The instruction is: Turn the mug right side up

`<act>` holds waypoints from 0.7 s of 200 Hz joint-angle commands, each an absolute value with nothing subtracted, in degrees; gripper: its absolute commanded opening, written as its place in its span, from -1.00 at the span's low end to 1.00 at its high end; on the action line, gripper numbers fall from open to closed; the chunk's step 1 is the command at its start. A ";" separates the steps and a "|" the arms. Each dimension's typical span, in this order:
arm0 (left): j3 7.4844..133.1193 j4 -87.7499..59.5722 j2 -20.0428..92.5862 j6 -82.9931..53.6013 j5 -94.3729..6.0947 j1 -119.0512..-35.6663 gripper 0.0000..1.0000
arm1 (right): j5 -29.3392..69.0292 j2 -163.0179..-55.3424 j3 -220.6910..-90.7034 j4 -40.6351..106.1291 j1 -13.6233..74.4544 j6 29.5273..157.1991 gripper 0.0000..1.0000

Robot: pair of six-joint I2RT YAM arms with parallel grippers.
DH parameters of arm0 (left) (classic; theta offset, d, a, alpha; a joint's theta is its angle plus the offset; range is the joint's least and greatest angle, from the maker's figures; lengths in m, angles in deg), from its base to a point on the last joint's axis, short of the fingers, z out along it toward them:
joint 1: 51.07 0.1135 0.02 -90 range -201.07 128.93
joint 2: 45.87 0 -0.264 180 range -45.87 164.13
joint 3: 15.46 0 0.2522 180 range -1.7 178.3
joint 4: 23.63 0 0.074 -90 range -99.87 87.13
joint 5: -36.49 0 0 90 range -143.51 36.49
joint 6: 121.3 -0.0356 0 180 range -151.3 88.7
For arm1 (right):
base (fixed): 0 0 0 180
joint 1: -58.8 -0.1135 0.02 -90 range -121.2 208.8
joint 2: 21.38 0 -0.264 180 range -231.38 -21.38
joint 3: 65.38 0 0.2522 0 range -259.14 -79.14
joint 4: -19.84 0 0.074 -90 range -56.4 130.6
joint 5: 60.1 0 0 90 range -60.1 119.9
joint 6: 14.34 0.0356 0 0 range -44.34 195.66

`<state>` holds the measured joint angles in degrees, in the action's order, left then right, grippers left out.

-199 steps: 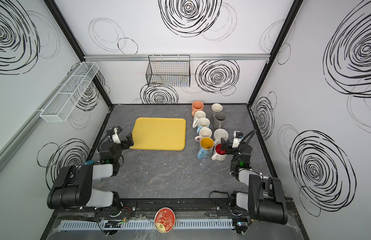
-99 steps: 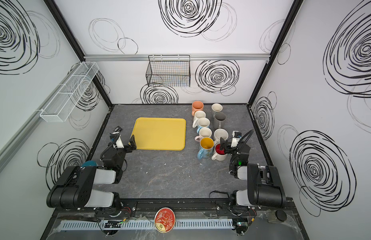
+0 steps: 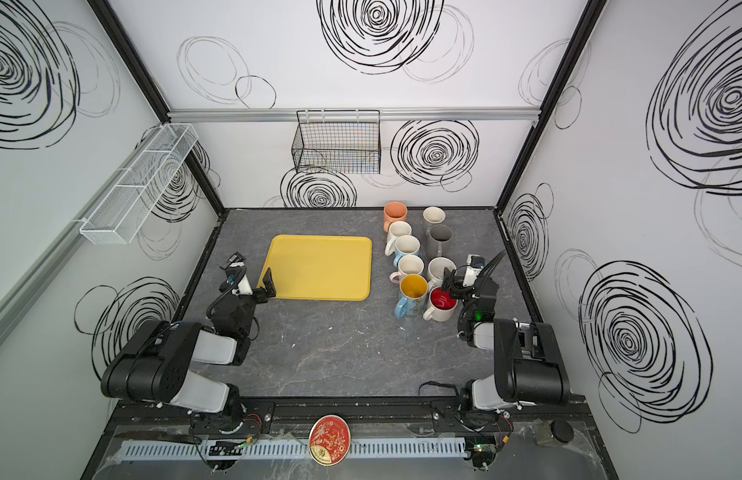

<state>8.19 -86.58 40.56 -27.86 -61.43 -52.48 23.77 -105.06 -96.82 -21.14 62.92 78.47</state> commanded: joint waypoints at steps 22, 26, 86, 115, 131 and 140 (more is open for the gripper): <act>9.22 -87.24 40.04 -29.22 -62.19 -52.55 0.99 | 25.19 -105.62 -97.51 -19.40 62.58 78.31 1.00; 9.25 -87.21 40.00 -29.22 -62.28 -52.64 0.98 | 25.22 -105.61 -97.56 -19.40 62.52 78.26 1.00; 9.14 -87.31 39.99 -29.40 -62.92 -52.95 0.98 | 25.24 -105.66 -97.51 -19.31 62.54 78.35 1.00; 9.18 -87.15 39.86 -30.42 -66.05 -54.63 0.98 | 25.24 -105.66 -97.61 -19.31 62.50 78.30 1.00; 9.33 -86.95 39.96 -29.79 -63.87 -53.52 0.98 | 25.25 -105.67 -97.61 -19.31 62.51 78.33 1.00; 9.41 -86.82 39.91 -29.70 -63.63 -53.36 0.98 | 25.24 -105.64 -97.65 -19.31 62.54 78.39 1.00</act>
<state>8.19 -84.91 40.56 -29.02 -64.03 -54.03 24.47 -105.06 -96.93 -21.03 62.72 78.63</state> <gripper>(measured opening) 0.992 0.999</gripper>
